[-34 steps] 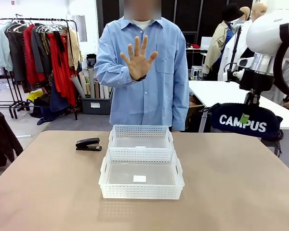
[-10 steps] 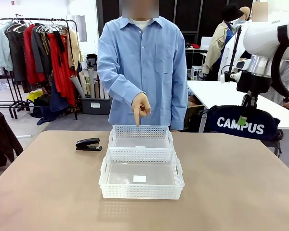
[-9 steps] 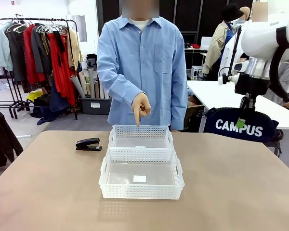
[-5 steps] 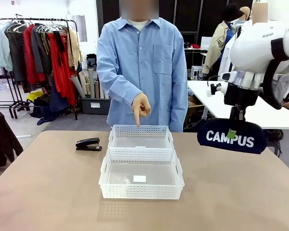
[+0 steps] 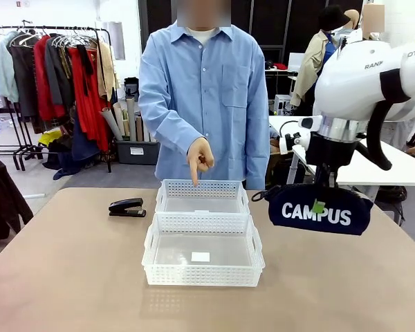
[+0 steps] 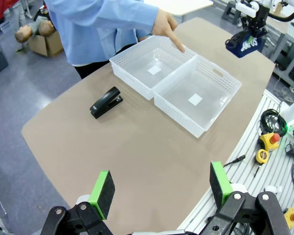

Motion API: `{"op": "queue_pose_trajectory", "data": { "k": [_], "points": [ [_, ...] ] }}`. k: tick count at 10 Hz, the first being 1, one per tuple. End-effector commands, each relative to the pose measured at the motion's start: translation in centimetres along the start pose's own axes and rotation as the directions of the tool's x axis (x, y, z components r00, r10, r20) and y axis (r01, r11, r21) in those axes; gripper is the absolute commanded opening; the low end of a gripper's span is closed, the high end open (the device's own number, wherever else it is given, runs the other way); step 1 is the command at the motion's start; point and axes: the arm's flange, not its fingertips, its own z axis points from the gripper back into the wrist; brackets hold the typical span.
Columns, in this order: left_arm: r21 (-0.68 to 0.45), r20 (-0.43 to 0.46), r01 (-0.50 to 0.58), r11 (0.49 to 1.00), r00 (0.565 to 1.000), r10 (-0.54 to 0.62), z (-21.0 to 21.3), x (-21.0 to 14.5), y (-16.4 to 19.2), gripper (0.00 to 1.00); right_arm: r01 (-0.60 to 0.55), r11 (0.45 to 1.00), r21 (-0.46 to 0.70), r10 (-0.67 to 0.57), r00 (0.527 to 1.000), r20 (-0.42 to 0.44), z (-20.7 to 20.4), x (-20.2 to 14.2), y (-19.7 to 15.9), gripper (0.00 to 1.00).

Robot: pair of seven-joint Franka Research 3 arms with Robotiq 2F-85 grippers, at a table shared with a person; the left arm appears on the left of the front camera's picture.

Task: Distribute items into two baskets.
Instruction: Place the picked Pencil pouch into the Organizing basket as instructed by the person.

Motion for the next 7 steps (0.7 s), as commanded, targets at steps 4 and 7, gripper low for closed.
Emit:
{"op": "queue_pose_trajectory", "data": {
  "k": [4, 7],
  "points": [
    [-0.014, 0.013, 0.011, 1.0, 1.0, -0.011, 0.0, 0.0, -0.1, 1.0, -0.061, 0.998, -0.017, 0.061, 0.998, -0.004, -0.3, 5.4, 3.2, 0.0],
    [-0.014, 0.013, 0.011, 1.0, 1.0, -0.011, 0.0, 0.0, -0.1, 1.0, -0.071, 0.997, -0.011, 0.071, 0.997, 0.004, -0.8, 9.8, 4.1, 0.0]
  ]
}}
